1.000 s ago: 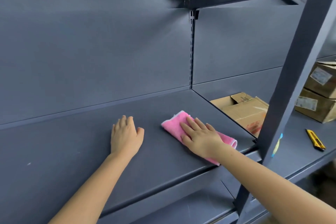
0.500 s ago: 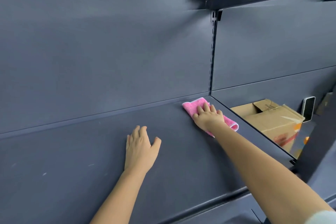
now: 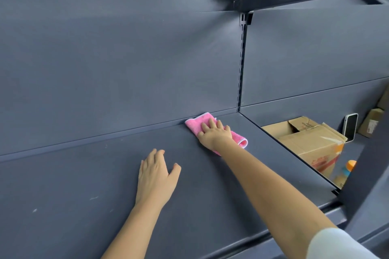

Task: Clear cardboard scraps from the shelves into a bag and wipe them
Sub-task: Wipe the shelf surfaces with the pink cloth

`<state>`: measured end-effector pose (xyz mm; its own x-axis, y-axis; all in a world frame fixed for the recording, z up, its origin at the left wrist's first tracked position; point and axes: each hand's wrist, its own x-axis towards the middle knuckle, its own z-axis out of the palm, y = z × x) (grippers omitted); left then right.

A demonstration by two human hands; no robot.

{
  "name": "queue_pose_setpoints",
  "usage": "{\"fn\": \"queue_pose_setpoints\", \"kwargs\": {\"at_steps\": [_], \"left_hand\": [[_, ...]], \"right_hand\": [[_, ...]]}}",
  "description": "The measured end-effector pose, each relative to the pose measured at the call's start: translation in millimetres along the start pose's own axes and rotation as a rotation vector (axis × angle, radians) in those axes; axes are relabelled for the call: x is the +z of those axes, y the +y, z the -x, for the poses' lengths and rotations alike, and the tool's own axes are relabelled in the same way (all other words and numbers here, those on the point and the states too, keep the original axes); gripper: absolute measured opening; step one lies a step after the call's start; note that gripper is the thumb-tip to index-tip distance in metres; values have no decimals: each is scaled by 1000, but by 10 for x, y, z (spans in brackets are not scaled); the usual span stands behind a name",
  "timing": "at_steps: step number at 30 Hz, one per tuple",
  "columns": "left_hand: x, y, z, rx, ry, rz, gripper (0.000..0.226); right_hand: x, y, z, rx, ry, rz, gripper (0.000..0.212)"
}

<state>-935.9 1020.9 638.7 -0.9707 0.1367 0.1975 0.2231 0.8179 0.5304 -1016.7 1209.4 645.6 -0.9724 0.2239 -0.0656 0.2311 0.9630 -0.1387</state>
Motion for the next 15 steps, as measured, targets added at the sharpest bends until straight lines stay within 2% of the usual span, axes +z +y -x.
{"fn": "queue_pose_setpoints", "kwargs": {"at_steps": [6, 15], "left_hand": [[-11, -3, -10, -6, 12, 20, 50], [1, -24, -29, 15, 24, 6, 43]], "right_hand": [[114, -377, 306, -141, -10, 19, 54], [226, -385, 1052, -290, 32, 12, 54]]}}
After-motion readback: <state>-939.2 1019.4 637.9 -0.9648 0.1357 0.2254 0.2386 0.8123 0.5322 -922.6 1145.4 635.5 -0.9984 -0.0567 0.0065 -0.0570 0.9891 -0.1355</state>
